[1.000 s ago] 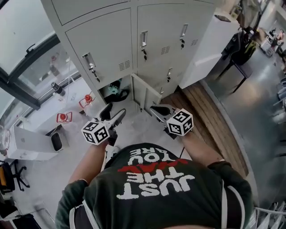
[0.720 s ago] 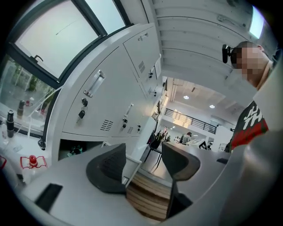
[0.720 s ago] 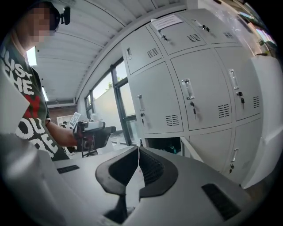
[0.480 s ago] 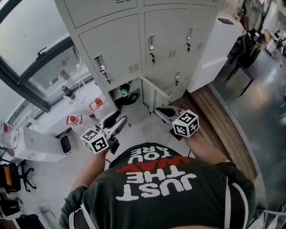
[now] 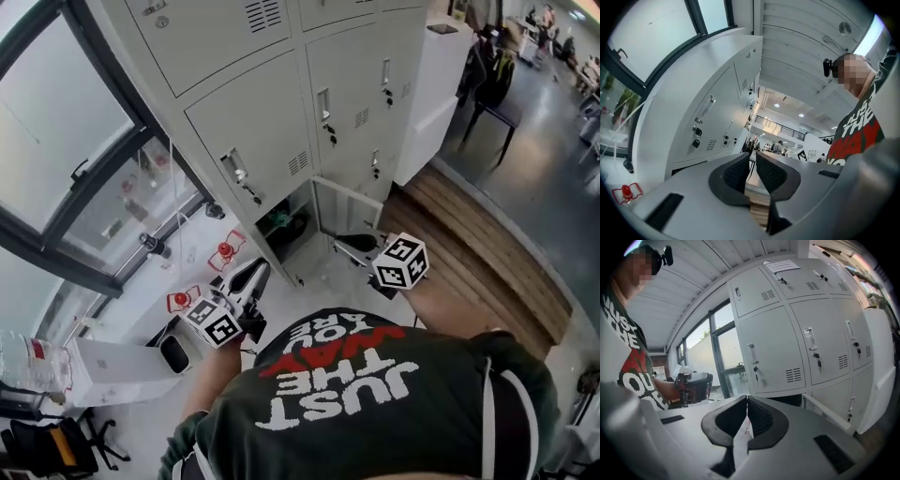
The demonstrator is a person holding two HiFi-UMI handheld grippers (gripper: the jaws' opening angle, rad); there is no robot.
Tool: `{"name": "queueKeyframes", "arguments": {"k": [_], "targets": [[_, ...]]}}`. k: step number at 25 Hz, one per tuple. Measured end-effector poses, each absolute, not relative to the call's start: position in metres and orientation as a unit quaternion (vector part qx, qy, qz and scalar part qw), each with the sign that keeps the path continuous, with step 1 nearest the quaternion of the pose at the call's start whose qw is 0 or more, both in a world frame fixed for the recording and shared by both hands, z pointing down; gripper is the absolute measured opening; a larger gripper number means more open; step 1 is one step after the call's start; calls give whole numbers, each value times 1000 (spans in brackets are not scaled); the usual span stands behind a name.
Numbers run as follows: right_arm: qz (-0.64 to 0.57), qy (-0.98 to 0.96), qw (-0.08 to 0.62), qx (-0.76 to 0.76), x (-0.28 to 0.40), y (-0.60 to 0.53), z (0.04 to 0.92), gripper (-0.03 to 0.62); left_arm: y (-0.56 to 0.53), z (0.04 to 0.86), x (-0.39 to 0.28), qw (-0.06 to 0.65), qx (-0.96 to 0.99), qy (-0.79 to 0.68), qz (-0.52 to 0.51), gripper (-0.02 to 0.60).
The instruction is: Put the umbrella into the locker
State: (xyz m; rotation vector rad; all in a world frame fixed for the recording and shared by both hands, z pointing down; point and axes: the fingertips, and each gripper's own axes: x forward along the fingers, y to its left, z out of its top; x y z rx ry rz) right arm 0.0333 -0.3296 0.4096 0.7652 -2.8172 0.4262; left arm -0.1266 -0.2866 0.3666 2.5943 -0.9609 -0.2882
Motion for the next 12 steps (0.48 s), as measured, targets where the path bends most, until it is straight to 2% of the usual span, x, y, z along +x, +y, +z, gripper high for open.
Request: {"name": "queueKeyframes", "arguments": {"k": [3,12], "targets": [[140,-953,92,253,12,-330,397,35,-290,359,-139,173,920,-332,-113,9],[129,-950,89,272,16,-335,379,34,-294,366,-138,157,927,-324,-104,8]]}}
